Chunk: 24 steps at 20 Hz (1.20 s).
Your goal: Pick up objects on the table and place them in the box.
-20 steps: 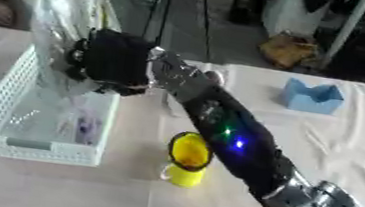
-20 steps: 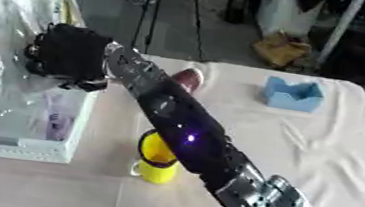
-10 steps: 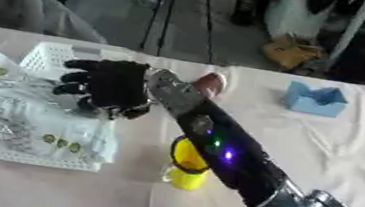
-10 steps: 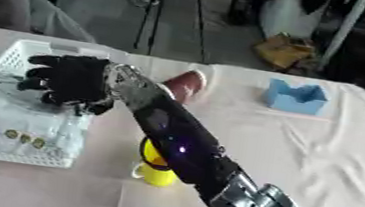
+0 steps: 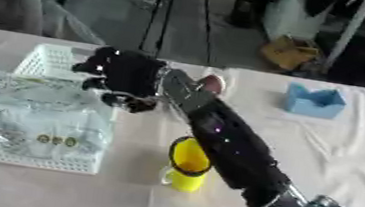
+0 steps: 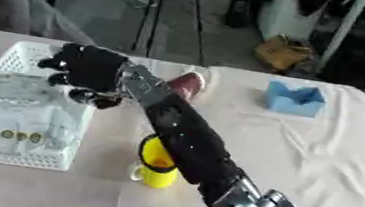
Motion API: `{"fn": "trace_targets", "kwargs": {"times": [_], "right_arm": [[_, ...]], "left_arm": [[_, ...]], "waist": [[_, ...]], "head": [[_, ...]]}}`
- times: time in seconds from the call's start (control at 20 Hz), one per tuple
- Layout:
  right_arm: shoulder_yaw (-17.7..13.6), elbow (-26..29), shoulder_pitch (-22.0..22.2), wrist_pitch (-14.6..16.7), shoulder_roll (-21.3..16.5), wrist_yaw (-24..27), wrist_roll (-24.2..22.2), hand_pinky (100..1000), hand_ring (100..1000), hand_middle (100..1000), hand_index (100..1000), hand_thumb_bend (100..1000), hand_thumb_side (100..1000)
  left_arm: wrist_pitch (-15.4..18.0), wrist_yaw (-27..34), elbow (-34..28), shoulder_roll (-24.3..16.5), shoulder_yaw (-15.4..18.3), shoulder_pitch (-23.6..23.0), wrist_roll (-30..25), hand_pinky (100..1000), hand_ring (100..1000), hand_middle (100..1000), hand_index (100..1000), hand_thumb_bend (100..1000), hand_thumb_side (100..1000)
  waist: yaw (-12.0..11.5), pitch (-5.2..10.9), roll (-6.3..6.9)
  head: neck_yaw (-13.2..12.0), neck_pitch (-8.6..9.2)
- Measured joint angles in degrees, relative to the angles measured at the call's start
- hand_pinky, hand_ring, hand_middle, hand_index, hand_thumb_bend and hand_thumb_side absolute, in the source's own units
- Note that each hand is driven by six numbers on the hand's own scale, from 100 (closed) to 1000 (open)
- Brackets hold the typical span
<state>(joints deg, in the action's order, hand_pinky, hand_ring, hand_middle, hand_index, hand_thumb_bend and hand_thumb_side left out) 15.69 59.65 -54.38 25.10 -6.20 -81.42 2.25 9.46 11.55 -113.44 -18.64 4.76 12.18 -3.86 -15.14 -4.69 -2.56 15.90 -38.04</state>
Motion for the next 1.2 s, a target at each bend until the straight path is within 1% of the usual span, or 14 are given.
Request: {"fn": "trace_targets", "kwargs": {"times": [0.15, 0.2, 0.25, 0.3, 0.35, 0.4, 0.5, 0.65, 0.75, 0.8, 0.85, 0.95, 1.05, 1.2], "right_arm": [[-1.07, 0.89, -0.11, -7.77, -0.48, 6.36, -0.22, 698, 767, 861, 847, 100, 160], [-1.56, 1.31, -0.15, -10.34, -0.78, 8.25, 0.13, 698, 767, 861, 847, 100, 160], [-1.93, 1.72, -0.28, -12.57, -1.09, 10.02, 0.58, 667, 741, 843, 860, 100, 182], [-2.24, 2.17, -0.42, -14.30, -1.41, 11.94, 1.02, 667, 741, 843, 860, 100, 182], [-2.44, 2.60, -0.53, -15.41, -1.80, 14.02, 1.36, 582, 695, 817, 879, 100, 193], [-2.60, 3.13, -0.53, -15.59, -2.25, 16.90, 1.51, 582, 695, 817, 879, 100, 193], [-2.73, 4.64, -0.31, -13.98, -3.65, 24.50, 1.31, 560, 684, 813, 886, 100, 198], [-3.08, 8.09, 0.93, -11.12, -7.06, 35.16, 0.52, 541, 673, 808, 897, 100, 212], [-3.47, 11.14, 2.26, -10.59, -9.80, 40.78, 0.30, 529, 666, 803, 898, 100, 230], [-3.68, 12.67, 2.95, -10.61, -10.99, 43.21, 0.20, 529, 666, 803, 898, 100, 230], [-3.80, 14.13, 3.55, -10.77, -12.08, 45.45, 0.00, 508, 657, 793, 892, 100, 201], [-4.35, 17.47, 5.42, -10.65, -14.42, 49.74, -1.21, 504, 668, 794, 895, 100, 191], [-5.54, 21.14, 8.60, -10.05, -17.63, 53.59, -4.09, 497, 659, 785, 898, 100, 192], [-8.24, 25.82, 12.99, -9.51, -22.08, 57.79, -9.05, 493, 659, 777, 886, 100, 194]], "left_arm": [[-0.04, 0.00, 0.00, 0.00, 0.00, 0.00, 0.06, 371, 791, 772, 786, 339, 827], [-0.05, 0.00, 0.00, 0.00, 0.00, -0.01, 0.07, 371, 791, 772, 786, 339, 827], [-0.05, 0.00, 0.00, 0.00, 0.01, -0.01, 0.08, 370, 791, 772, 786, 338, 829], [-0.08, 0.00, 0.00, 0.00, 0.02, -0.03, 0.12, 370, 791, 772, 786, 338, 829], [-0.11, -0.01, 0.00, 0.00, 0.02, -0.04, 0.16, 368, 791, 772, 786, 338, 831], [-0.13, -0.03, 0.00, 0.00, 0.07, -0.11, 0.20, 368, 791, 772, 786, 338, 831], [-0.23, -0.12, 0.00, 0.00, 0.29, -0.29, 0.34, 366, 791, 772, 785, 337, 833], [-0.50, -0.47, 0.00, 0.00, 0.69, -0.79, 0.70, 359, 791, 772, 785, 334, 842], [-0.75, -0.75, 0.00, -0.01, 0.85, -1.21, 0.98, 356, 791, 772, 784, 333, 845], [-0.89, -0.90, 0.00, -0.02, 1.02, -1.37, 1.12, 356, 791, 772, 784, 333, 845], [-1.02, -1.02, 0.00, -0.03, 1.09, -1.58, 1.25, 347, 792, 772, 784, 328, 855], [-1.29, -1.33, 0.01, -0.05, 1.42, -2.01, 1.43, 341, 792, 772, 784, 325, 862], [-1.51, -1.65, 0.08, -0.06, 1.70, -2.32, 1.50, 339, 792, 771, 783, 324, 864], [-1.55, -2.08, 0.39, -0.06, 1.98, -2.52, 1.54, 334, 792, 771, 783, 320, 869]], "waist": [[0.25, 0.03, 0.04], [0.28, 0.04, 0.06], [0.34, 0.06, 0.08], [0.52, 0.07, 0.08], [0.78, 0.08, 0.08], [1.14, 0.08, 0.05], [2.18, 0.08, -0.07], [3.83, 0.08, -0.19], [4.90, 0.08, -0.24], [5.28, 0.08, -0.22], [5.65, 0.08, -0.21], [7.00, -0.01, -0.11], [8.86, -0.37, 0.40], [10.61, -0.85, 1.24]], "head": [[-0.02, 0.01], [-0.04, 0.01], [-0.05, 0.01], [-0.09, 0.01], [-0.17, 0.01], [-0.34, 0.01], [-0.83, 0.02], [-1.80, 0.16], [-2.47, 0.17], [-2.74, 0.17], [-2.99, 0.17], [-3.57, 0.19], [-4.18, 0.24], [-5.08, 0.46]]}}
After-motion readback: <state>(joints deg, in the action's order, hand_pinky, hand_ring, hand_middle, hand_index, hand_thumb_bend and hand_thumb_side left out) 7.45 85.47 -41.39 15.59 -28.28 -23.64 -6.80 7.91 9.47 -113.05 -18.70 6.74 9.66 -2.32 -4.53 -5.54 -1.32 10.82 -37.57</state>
